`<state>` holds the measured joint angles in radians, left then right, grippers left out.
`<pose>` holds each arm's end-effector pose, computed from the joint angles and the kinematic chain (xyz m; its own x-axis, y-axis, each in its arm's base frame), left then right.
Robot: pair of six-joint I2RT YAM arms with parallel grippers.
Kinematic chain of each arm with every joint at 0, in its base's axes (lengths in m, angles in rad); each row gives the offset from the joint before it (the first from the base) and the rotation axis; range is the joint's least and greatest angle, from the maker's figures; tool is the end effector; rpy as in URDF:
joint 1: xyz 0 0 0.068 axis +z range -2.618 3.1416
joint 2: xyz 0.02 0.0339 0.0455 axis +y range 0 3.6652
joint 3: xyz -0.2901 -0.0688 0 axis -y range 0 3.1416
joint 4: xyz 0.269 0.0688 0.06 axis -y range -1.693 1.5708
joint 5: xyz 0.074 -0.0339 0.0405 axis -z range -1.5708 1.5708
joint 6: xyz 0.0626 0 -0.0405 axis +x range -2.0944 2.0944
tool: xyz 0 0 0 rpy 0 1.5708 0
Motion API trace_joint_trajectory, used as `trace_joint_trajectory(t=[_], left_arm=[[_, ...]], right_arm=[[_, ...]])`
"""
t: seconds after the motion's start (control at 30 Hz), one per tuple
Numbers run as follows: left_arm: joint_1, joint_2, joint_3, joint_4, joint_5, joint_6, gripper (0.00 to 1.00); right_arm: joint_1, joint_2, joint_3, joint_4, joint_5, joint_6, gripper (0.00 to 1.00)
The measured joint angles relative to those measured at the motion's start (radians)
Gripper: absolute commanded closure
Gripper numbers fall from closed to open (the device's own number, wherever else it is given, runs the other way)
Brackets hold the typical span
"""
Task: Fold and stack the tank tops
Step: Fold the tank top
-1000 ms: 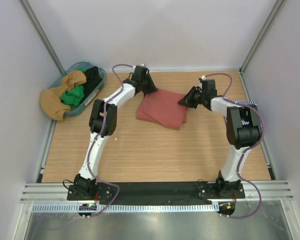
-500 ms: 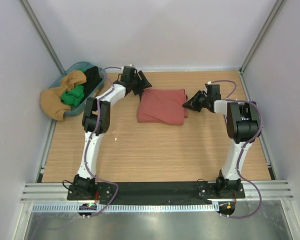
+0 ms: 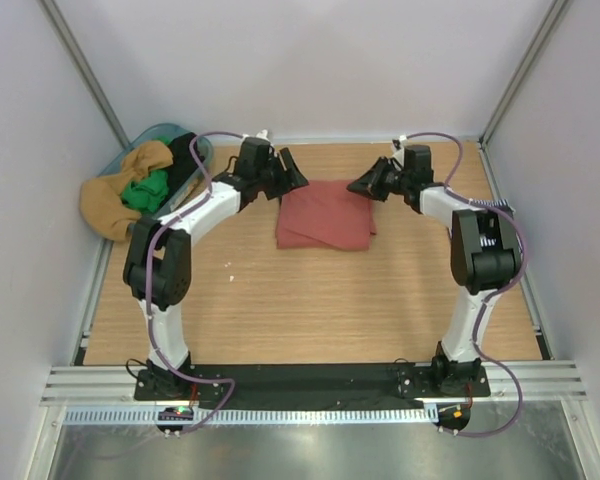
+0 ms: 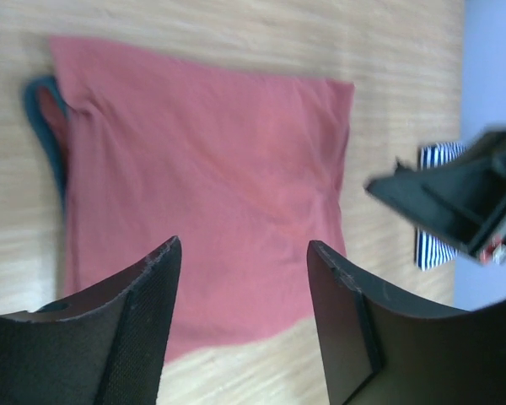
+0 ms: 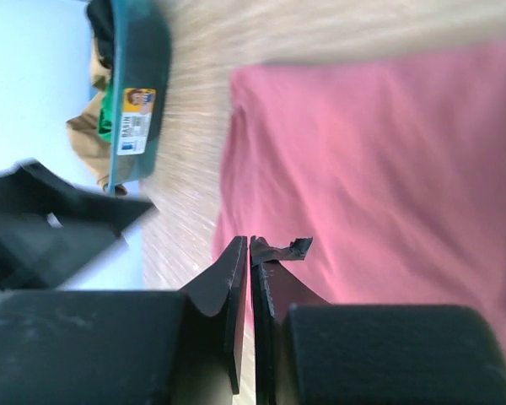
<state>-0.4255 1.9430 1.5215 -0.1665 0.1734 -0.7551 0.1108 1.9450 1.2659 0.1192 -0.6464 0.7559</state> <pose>0.4586 -0.2197 0.2532 -0.7362 -0.4075 -0.5403 0.0450 0.7671 -0.6399 0.4710 0.0903 0.1954 -0.7926 0.4628 -0.3971 -0.0712 0.5765 0.8140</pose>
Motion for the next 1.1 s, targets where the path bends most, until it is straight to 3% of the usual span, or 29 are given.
trace_joint_trajectory(t=[0.3,0.6,0.87,1.1], left_arm=[[-0.092,0.019,-0.106,0.076,0.072,-0.013,0.48],[-0.089,0.123,-0.220,0.220,0.092,-0.042,0.51],[-0.085,0.109,-0.343,0.426,0.105,-0.071,0.47],[-0.086,0.039,-0.346,0.313,0.061,-0.038,0.41]], right_arm=[[0.075,0.289,0.237,0.111,-0.091,0.084,0.90],[0.094,0.534,0.414,0.132,-0.132,0.172,0.93],[0.089,0.575,0.470,0.158,-0.142,0.222,0.92],[0.086,0.479,0.373,0.142,-0.133,0.206,0.87]])
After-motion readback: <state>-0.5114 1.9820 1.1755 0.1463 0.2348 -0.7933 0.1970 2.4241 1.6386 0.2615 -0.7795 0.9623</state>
